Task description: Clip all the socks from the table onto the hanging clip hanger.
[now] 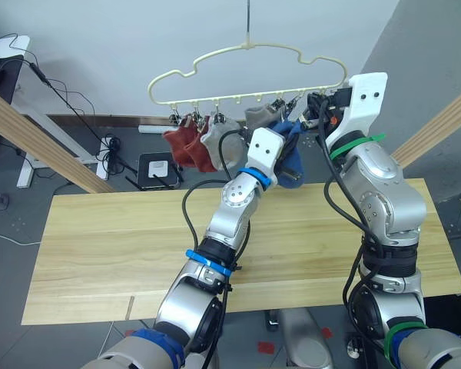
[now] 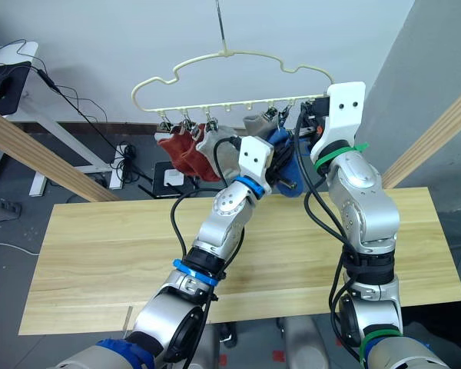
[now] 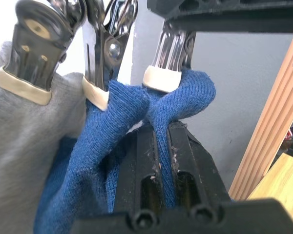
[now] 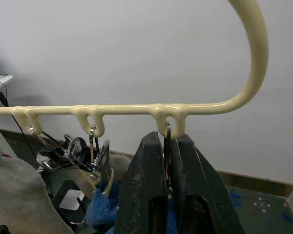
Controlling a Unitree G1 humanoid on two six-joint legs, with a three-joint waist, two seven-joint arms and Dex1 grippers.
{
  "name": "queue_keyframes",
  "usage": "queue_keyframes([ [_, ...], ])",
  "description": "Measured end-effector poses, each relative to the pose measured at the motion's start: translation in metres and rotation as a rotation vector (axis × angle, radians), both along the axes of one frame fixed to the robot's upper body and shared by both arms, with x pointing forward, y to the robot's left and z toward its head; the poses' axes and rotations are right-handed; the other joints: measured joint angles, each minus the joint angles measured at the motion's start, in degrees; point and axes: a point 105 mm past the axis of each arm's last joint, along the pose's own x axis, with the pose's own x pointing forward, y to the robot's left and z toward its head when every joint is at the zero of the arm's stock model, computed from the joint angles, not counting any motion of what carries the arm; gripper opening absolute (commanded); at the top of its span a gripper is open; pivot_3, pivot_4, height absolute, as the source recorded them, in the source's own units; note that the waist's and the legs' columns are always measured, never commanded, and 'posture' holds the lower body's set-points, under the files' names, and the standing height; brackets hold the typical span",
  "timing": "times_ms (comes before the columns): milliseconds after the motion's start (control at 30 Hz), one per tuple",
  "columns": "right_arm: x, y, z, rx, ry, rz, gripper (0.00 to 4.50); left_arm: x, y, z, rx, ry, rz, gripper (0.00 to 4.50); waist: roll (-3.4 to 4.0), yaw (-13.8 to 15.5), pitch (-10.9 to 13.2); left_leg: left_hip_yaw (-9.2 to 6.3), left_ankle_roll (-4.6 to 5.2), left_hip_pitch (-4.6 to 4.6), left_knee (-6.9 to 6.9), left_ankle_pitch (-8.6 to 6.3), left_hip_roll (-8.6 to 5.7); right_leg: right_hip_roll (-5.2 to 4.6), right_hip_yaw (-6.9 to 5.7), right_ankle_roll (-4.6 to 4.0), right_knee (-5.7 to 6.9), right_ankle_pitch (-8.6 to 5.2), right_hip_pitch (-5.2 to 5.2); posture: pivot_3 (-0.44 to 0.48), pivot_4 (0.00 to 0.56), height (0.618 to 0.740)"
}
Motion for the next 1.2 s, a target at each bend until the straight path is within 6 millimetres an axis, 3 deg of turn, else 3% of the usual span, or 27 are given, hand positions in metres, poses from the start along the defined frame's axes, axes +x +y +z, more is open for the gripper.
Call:
queue_keyframes([
  [233,0.0,0.001,-0.002,0.017,0.021,0.007,0.0,-0.002,0.002,-0.001,-0.02,0.013,-0.004,0.04,0.0,0.0,0.0,0.0,0.01,0.0,0.01,0.0,0.0,0.0,0.0,0.0,0.02,0.0,0.0,-0.213,0.366,0.74],
  [333,0.0,0.003,-0.003,0.053,0.038,0.028,0.8,-0.002,0.001,-0.001,-0.018,0.014,-0.006,0.0,0.0,0.0,0.0,-0.01,0.01,0.0,0.01,0.0,0.0,0.0,0.0,0.0,0.03,0.0,0.0,-0.212,0.369,0.74],
  [567,-0.004,0.001,0.0,0.065,0.039,0.021,3.36,-0.004,-0.003,-0.004,-0.013,0.028,-0.042,0.0,0.0,0.1,0.0,-0.01,0.01,0.0,0.01,0.0,0.0,0.0,0.0,0.0,0.03,0.0,0.0,-0.211,0.371,0.74],
  [733,-0.015,-0.01,0.004,0.022,0.008,0.02,3.4,-0.017,-0.011,-0.005,0.03,0.021,-0.161,1.35,0.0,0.1,0.0,0.0,0.0,0.0,0.0,0.01,0.0,0.0,0.01,0.0,0.0,0.0,0.0,-0.195,0.36,0.74],
  [800,-0.024,-0.016,0.003,-0.007,0.007,0.053,3.74,-0.024,-0.005,-0.01,0.104,-0.007,-0.21,1.89,0.0,0.0,0.0,0.0,0.0,0.0,-0.02,0.01,0.02,0.01,0.0,0.0,0.01,0.0,0.0,-0.186,0.351,0.74],
  [900,-0.037,-0.03,-0.003,-0.047,0.037,0.118,4.5,-0.03,0.025,-0.023,0.252,-0.021,-0.256,2.77,0.02,-0.2,0.0,-0.02,-0.01,0.06,-0.01,0.01,0.05,0.03,0.0,0.0,0.15,0.0,0.0,-0.177,0.343,0.74],
  [1067,-0.054,-0.035,-0.007,-0.185,0.073,0.248,4.5,-0.048,0.068,-0.037,0.409,0.045,-0.373,4.25,0.04,0.2,0.0,-0.11,-0.01,0.08,0.3,0.07,0.02,0.03,0.0,0.0,0.48,0.0,0.01,-0.164,0.323,0.74],
  [1100,-0.059,-0.036,-0.008,-0.253,0.08,0.274,4.5,-0.053,0.081,-0.036,0.444,0.06,-0.394,4.46,0.04,0.2,0.0,-0.11,-0.02,0.07,0.38,0.07,0.02,0.03,0.0,0.0,0.56,0.0,0.0,-0.161,0.318,0.74],
  [1200,-0.069,-0.04,-0.018,-0.419,0.109,0.342,4.5,-0.055,0.125,-0.028,0.529,0.095,-0.342,4.46,0.04,0.2,0.0,-0.18,-0.01,0.06,0.64,0.07,0.01,0.05,-0.02,0.02,0.79,-0.02,0.01,-0.144,0.299,0.74],
])
